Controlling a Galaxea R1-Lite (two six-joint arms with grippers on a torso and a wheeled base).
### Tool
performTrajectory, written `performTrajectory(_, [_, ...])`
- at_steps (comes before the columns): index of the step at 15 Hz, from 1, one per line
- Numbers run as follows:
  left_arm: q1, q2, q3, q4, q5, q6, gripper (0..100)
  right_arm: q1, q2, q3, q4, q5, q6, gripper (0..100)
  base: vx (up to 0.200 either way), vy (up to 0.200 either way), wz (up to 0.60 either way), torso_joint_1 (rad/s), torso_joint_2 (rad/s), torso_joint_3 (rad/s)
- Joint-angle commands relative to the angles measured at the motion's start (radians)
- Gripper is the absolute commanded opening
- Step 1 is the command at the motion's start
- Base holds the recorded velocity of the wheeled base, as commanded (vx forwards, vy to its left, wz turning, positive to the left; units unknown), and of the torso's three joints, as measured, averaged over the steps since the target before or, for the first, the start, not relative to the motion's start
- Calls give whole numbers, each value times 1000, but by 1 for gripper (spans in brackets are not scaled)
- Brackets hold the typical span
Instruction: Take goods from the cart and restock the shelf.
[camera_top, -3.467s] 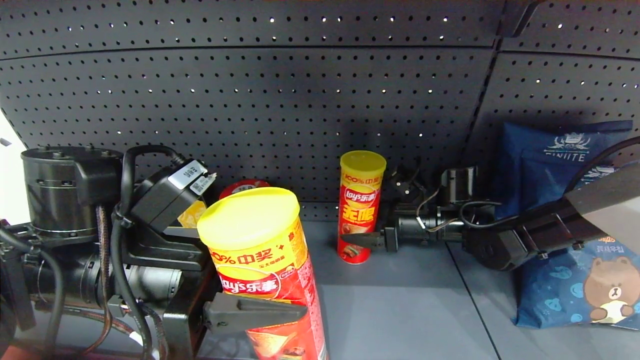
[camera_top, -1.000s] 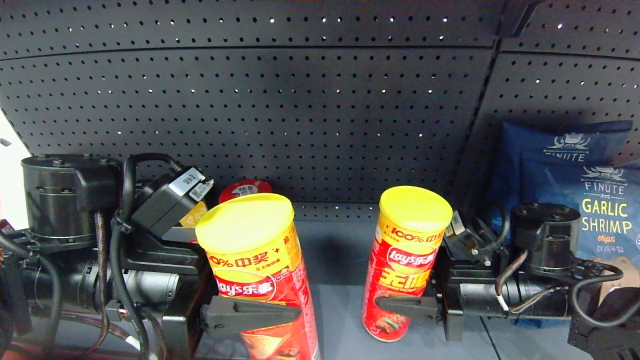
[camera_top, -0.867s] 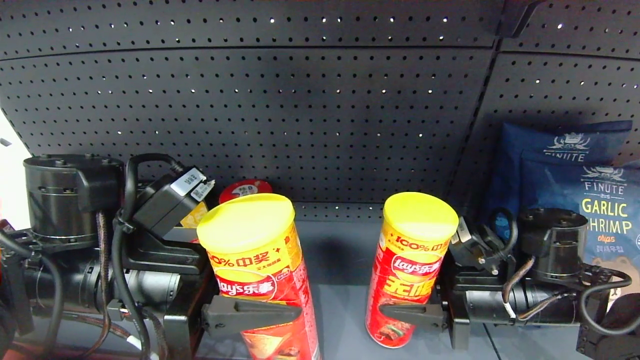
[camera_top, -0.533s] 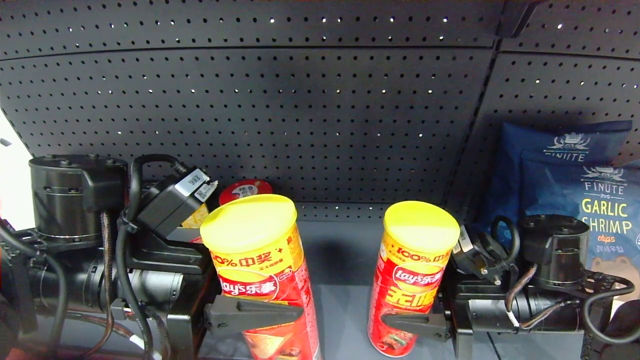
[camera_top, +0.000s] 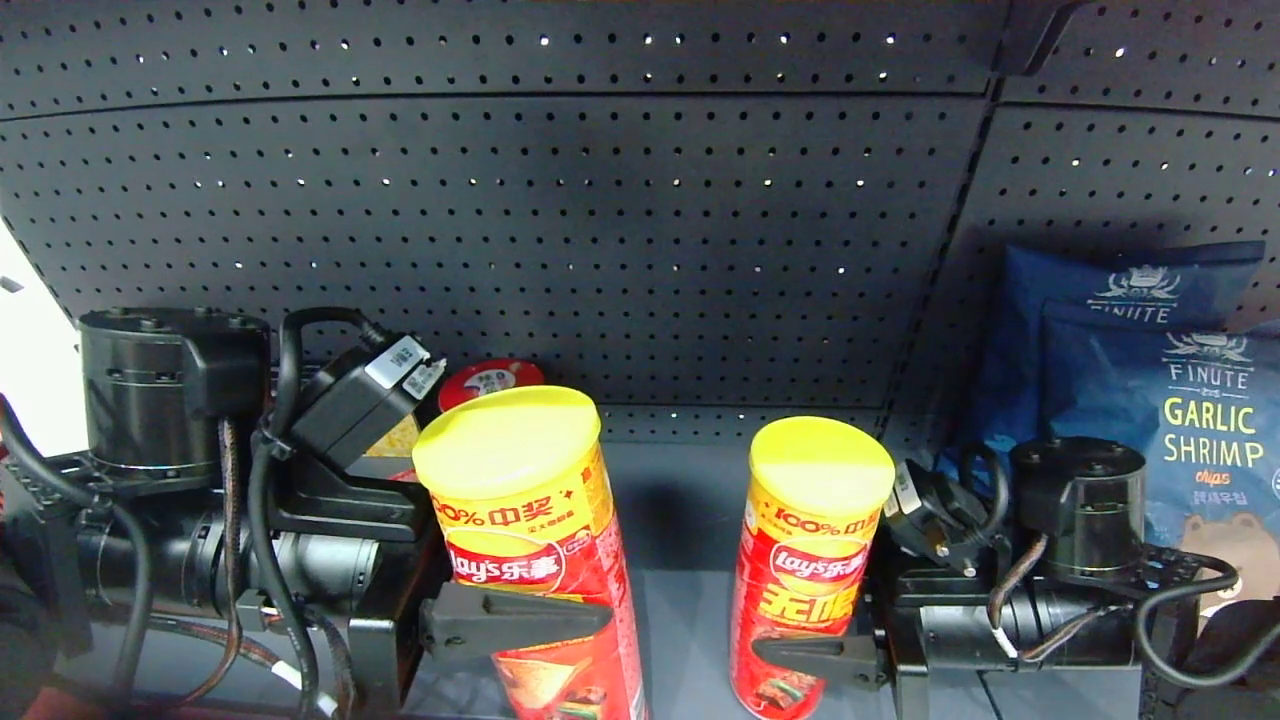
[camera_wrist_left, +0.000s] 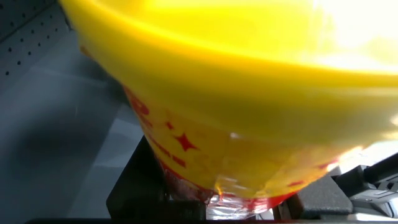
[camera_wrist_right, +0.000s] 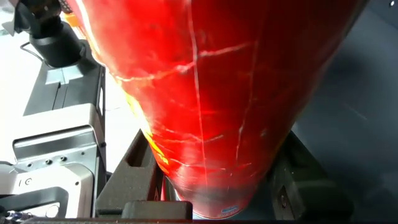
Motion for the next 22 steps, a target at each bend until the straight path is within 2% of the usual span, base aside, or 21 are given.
performTrajectory(1, [0, 4, 0, 0, 0, 0, 0, -1, 15, -1, 0, 0, -1, 0, 0, 0, 0, 0, 0, 0])
performTrajectory(7, [0, 2, 5, 0, 0, 0, 0, -1, 29, 1, -22, -1, -1, 0, 0, 0, 0, 0, 0, 0])
performTrajectory(8, [0, 2, 5, 0, 0, 0, 0, 1, 26, 3, -22, -4, -1, 100, 0, 0, 0, 0, 0, 0])
performTrajectory(10, [0, 1, 6, -2, 0, 0, 0, 1, 17, 7, -22, -36, -1, 100, 0, 0, 0, 0, 0, 0])
performTrajectory(16, [-2, 1, 6, -2, 0, 0, 0, 2, -51, 33, -20, -39, 1, 100, 0, 0, 0, 0, 0, 0])
performTrajectory(20, [-2, 1, 6, -2, 2, 0, 0, -1, -215, 111, 4, -69, 4, 100, 0, 0, 0, 0, 0, 0])
performTrajectory(22, [0, 1, 3, -3, 8, 0, 0, -5, -307, 110, 76, -82, 4, 100, 0, 0, 0, 0, 0, 0])
